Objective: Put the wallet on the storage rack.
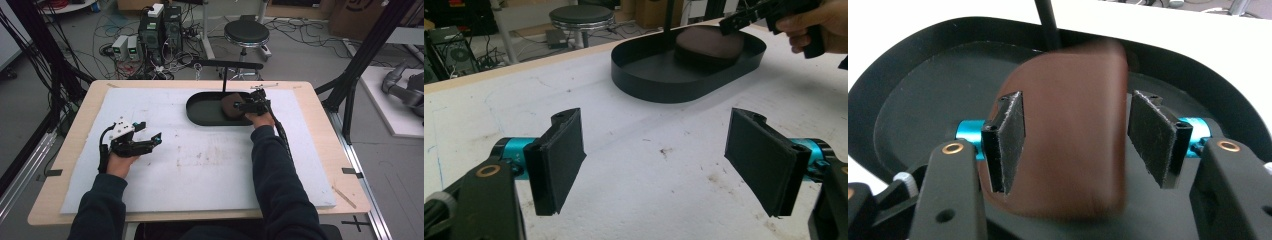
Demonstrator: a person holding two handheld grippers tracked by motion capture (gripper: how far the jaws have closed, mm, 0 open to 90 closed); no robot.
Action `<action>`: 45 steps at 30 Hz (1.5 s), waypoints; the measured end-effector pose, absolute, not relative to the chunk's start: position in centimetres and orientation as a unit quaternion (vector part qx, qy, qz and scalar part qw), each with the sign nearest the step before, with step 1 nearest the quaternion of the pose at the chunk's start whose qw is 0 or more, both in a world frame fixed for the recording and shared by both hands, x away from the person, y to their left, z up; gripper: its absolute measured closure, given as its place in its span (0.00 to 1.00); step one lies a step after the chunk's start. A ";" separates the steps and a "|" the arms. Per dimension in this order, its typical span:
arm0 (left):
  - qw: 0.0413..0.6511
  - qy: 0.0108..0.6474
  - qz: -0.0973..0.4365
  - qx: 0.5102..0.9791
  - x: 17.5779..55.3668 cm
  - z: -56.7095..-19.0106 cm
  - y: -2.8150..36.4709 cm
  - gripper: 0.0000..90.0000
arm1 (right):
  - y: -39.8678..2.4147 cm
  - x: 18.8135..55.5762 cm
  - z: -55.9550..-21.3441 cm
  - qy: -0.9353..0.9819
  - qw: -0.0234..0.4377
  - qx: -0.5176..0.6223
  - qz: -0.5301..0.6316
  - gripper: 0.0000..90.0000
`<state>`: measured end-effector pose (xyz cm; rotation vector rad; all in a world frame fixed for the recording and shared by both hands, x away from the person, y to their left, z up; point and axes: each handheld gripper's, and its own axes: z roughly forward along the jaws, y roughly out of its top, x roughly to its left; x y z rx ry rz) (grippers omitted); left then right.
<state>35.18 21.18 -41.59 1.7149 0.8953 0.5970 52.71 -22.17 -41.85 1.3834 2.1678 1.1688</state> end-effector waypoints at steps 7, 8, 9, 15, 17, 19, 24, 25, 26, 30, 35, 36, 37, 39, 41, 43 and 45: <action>0.531 0.377 0.249 0.717 35.2 -41.6 21.2 0.26 | -24.3 50.9 -39.3 0.783 0.181 0.449 0.390 0.39; 0.532 0.378 0.250 0.715 35.2 -41.6 21.3 0.26 | -24.5 50.5 -38.8 0.791 0.180 0.435 0.390 0.37; 0.533 0.380 0.251 0.713 35.2 -41.6 21.3 0.26 | -24.7 50.0 -38.4 0.801 0.177 0.419 0.390 0.34; 0.534 0.400 0.256 0.699 35.3 -41.4 21.7 0.20 | -26.3 45.6 -36.4 0.826 0.191 0.352 0.397 0.23; 0.536 0.406 0.255 0.695 35.3 -41.4 21.8 0.19 | -27.3 43.8 -36.2 0.822 0.207 0.334 0.412 0.23; 0.535 0.405 0.256 0.695 35.3 -41.4 21.8 0.19 | -28.2 42.2 -36.1 0.818 0.217 0.329 0.418 0.23; 0.541 0.397 0.257 0.696 35.1 -41.2 21.7 0.19 | -30.5 39.0 -36.7 0.791 0.247 0.335 0.447 0.22; 0.542 0.396 0.257 0.695 35.1 -41.2 21.7 0.19 | -31.0 38.4 -37.0 0.786 0.254 0.343 0.448 0.22; 0.544 0.396 0.258 0.693 35.1 -41.1 21.7 0.19 | -31.3 38.0 -37.3 0.785 0.256 0.346 0.446 0.22; 0.551 0.392 0.257 0.691 35.0 -41.0 21.8 0.19 | -32.9 36.6 -38.9 0.778 0.262 0.357 0.446 0.22; 0.550 0.383 0.261 0.694 34.8 -40.8 21.6 0.19 | -34.0 36.0 -39.9 0.773 0.258 0.372 0.445 0.22; 0.549 0.383 0.262 0.695 34.7 -40.8 21.6 0.19 | -34.0 35.9 -40.0 0.771 0.257 0.376 0.446 0.22; 0.549 0.384 0.262 0.695 34.7 -40.8 21.6 0.19 | -34.0 35.9 -40.0 0.771 0.258 0.374 0.445 0.22; 0.550 0.382 0.262 0.695 34.5 -40.8 21.5 0.19 | -33.9 35.9 -40.1 0.772 0.258 0.376 0.443 0.22; 0.550 0.381 0.262 0.696 34.3 -40.8 21.5 0.19 | -33.7 35.9 -40.2 0.773 0.257 0.379 0.439 0.22; 0.550 0.379 0.264 0.696 34.1 -40.8 21.5 0.19 | -33.6 35.8 -40.2 0.775 0.259 0.376 0.437 0.22; 0.551 0.379 0.265 0.695 33.9 -40.8 21.4 0.19 | -33.5 35.8 -40.2 0.774 0.261 0.375 0.439 0.22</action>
